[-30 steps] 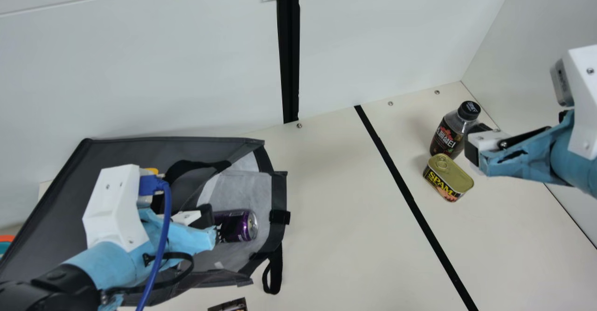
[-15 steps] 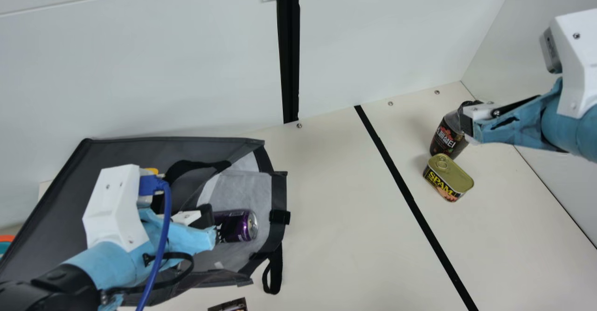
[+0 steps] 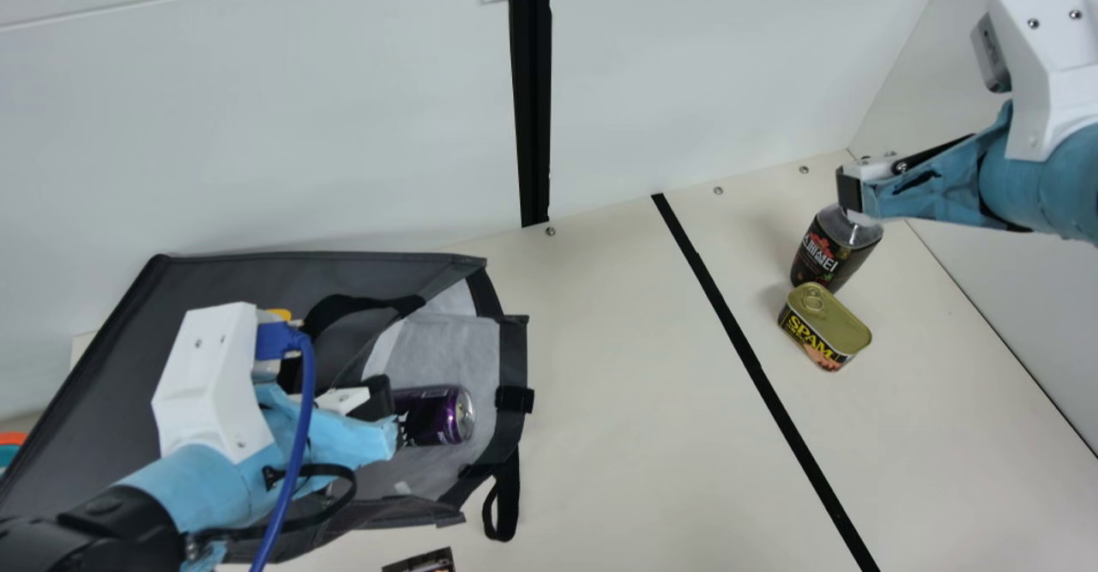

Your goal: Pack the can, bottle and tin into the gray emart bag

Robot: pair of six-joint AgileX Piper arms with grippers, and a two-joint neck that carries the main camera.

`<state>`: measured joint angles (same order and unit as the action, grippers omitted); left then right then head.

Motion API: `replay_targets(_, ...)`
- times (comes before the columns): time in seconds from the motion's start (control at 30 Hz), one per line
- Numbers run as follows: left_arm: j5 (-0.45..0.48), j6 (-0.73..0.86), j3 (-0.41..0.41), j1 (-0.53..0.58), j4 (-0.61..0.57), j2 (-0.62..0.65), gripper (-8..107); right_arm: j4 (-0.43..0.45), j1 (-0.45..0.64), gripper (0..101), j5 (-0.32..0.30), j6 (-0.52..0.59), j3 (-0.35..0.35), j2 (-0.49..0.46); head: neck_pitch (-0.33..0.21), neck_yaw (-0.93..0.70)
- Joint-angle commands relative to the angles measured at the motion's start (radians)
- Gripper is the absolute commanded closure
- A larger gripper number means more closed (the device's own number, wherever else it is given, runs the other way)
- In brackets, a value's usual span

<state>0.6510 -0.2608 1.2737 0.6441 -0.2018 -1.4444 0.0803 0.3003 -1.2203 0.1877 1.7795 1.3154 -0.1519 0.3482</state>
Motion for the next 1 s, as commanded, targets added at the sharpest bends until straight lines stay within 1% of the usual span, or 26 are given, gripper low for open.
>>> replay_targets(0.0,0.0,0.0,0.0,0.0,0.0,0.0,89,-0.007,0.005,10,0.0,0.006,0.008,0.013,-0.023,0.001)
replay_targets(0.33,0.0,0.0,0.0,0.0,0.0,0.0,89,-0.02,0.025,10,0.005,0.038,0.049,0.091,-0.023,0.001)
replay_targets(0.97,0.0,0.0,0.0,0.0,0.0,0.0,89,0.012,0.033,10,0.05,0.05,0.069,0.226,-0.023,0.001)
